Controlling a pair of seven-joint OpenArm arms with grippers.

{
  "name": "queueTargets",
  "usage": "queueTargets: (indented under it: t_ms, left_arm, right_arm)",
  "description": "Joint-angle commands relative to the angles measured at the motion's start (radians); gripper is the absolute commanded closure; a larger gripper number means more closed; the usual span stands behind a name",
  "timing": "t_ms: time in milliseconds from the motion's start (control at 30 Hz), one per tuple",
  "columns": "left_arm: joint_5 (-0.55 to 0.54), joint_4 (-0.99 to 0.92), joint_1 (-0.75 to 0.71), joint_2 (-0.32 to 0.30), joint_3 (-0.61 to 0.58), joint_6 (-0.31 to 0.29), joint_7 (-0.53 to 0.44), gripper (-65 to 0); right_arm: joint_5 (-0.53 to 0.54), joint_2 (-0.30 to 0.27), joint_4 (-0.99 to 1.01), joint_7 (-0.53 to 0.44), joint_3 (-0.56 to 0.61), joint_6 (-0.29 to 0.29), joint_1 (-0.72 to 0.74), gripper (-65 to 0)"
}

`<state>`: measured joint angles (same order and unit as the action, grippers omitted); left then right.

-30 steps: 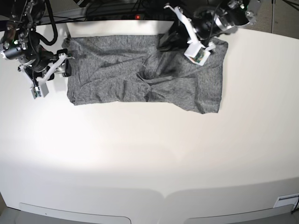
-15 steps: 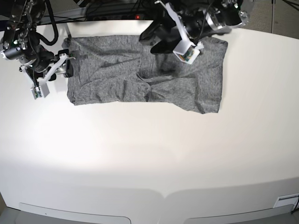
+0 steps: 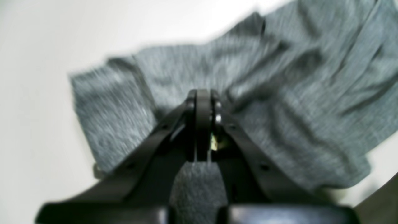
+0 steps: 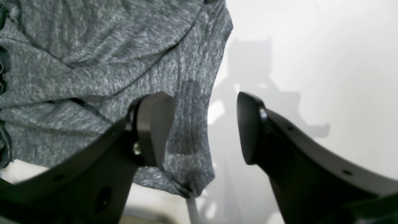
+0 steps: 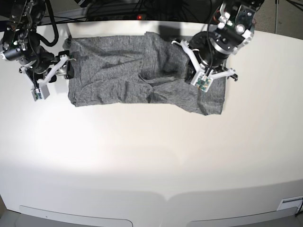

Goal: Fold the T-shirt properly
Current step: 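Release the fold and raise the left gripper above the shirt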

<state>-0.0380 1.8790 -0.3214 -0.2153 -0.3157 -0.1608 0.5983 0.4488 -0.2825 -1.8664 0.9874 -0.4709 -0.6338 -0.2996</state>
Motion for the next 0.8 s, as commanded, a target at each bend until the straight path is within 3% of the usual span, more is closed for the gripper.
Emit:
queueTargets:
  t_ms: [0,67,133,233,467,667,767]
  left_arm:
    - [0.000,-0.010,0.018,-0.001,0.002,0.005,-0.019,-4.4]
    - [-0.022,-0.058,0.043,-0.002,0.003,0.005,-0.023,-18.7]
    - [-0.082,-0.082,0.067,-0.002,0.002,0.008,-0.024,-23.0]
    - [-0.129,-0.088,0.090,-0.002,0.002,0.029,-0.023,-23.0]
    - [-0.082,-0.127,0.093,-0.002,0.003,0.106,-0.046,-23.0]
    - [-0.085,-0.165,0.095,-0.002,0.002,0.108,-0.046,-23.0]
    - [-0.121,-0.165,0.095,-0.001,0.002,0.108,-0.046,-17.0]
  right_arm:
    - [0.012,-0.014,-0.019,-0.013,-0.006,-0.006,0.005,-35.6]
    - [0.011,-0.014,-0.019,-0.011,-0.006,-0.006,0.006,-35.6]
    - [0.012,-0.014,-0.019,-0.011,-0.006,-0.007,0.006,-35.6]
    - [0.011,-0.014,-0.019,-0.011,-0.006,-0.007,0.006,-35.6]
    - [0.011,-0.014,-0.019,0.000,-0.006,-0.006,0.005,-35.6]
    - [0.011,-0.014,-0.019,0.000,-0.006,-0.007,0.005,-35.6]
    - [0.011,-0.014,-0.019,-0.001,-0.006,-0.006,0.006,-35.6]
